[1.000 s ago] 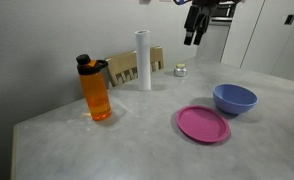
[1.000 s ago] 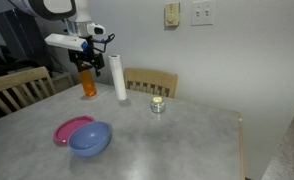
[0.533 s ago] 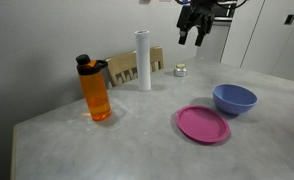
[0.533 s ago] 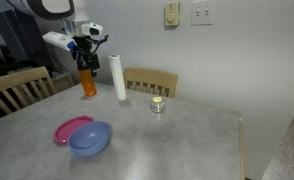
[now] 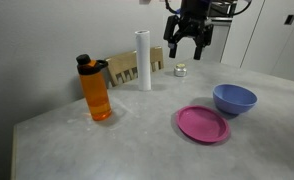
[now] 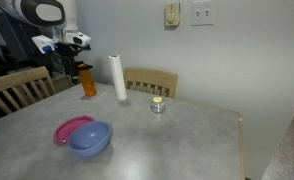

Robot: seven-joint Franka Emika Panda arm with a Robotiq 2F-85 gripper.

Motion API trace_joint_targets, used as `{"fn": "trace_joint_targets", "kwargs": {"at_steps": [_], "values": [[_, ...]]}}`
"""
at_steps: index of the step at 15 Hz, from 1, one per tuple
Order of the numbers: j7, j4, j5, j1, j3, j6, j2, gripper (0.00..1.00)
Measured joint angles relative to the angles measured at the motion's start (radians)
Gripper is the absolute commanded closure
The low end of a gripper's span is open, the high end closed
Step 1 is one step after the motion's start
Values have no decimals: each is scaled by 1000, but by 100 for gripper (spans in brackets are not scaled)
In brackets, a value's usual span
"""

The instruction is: Put the pink lid on the blue bowl

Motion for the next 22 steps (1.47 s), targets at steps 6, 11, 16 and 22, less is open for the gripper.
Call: {"fn": "trace_joint_targets", "kwargs": {"at_steps": [6, 11, 16, 22], "values": [[-117, 52, 146, -39, 4, 86, 201, 0], [-149, 116, 164, -52, 13, 149, 297, 0], [-98, 126, 155, -47, 15, 108, 297, 0], [337, 166, 81, 56, -17, 45, 296, 0]]}}
